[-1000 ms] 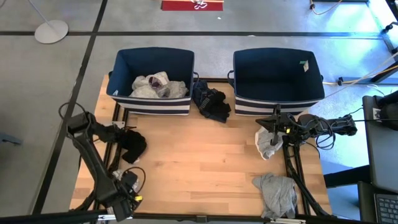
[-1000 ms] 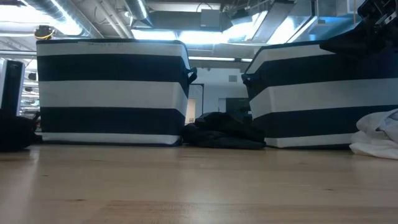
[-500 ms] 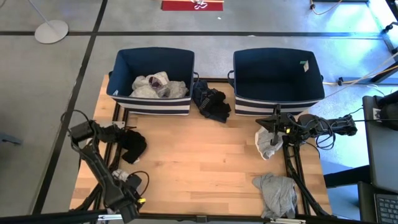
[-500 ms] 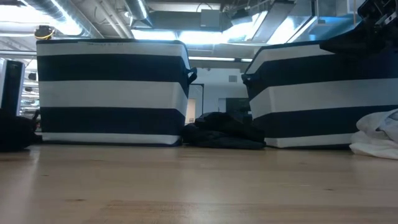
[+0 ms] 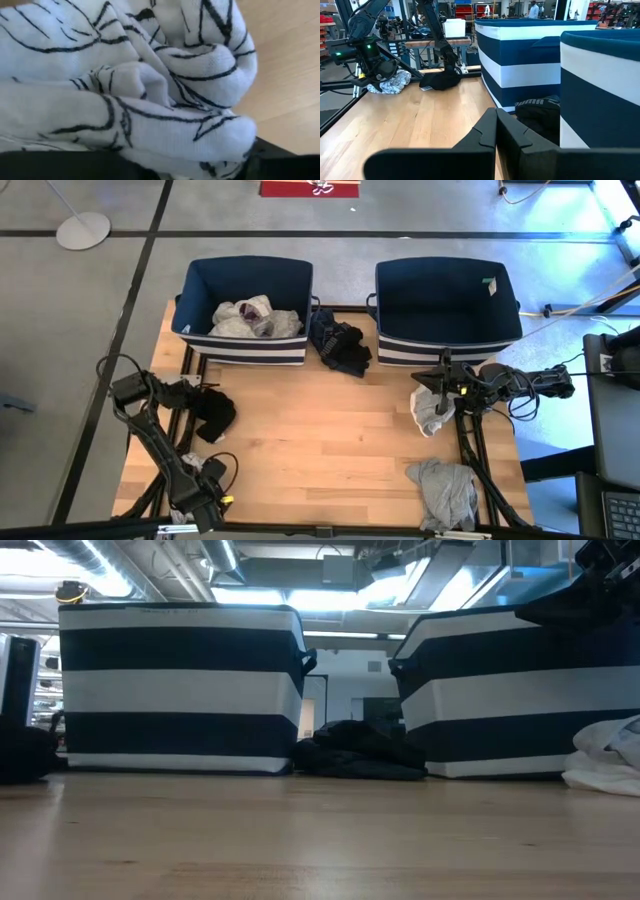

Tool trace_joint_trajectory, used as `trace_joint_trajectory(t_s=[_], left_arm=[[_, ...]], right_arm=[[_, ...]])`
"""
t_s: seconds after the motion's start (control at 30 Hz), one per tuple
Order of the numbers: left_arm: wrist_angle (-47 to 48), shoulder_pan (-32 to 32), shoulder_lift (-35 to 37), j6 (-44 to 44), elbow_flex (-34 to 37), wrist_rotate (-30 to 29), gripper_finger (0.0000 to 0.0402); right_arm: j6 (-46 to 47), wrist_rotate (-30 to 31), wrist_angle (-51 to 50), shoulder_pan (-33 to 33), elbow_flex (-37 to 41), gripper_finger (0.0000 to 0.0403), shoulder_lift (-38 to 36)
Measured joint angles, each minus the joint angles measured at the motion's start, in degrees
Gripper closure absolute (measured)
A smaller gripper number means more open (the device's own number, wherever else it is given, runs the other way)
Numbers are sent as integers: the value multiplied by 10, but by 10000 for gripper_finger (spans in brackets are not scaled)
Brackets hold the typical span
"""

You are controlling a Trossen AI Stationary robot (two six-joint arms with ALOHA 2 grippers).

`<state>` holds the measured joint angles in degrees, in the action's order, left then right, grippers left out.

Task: Sort clothes
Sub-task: Put the white shirt into the left blue bin

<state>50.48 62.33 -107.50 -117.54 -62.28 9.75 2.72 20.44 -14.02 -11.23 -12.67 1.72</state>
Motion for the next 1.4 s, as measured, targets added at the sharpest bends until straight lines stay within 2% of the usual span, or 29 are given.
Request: trace_joint_trajectory(t_s=[0.17, 0.5, 0.7, 1.07, 1.4], left_arm=[[0, 0, 0, 13, 0, -1, 321], [34, -10, 10, 61, -40, -36, 323], [52, -44, 19, 142, -76, -104, 325], [59, -153, 20, 399, -127, -147, 326], [106, -277, 28, 700, -253, -227, 326]], right_arm=[[0, 0, 0, 0, 0, 395, 0], [-2, -5, 0, 0, 0, 395, 0], [-2, -5, 0, 0, 0, 395, 0], [-2, -5, 0, 0, 0, 395, 0], [-3, -5, 5, 0, 0, 395, 0]])
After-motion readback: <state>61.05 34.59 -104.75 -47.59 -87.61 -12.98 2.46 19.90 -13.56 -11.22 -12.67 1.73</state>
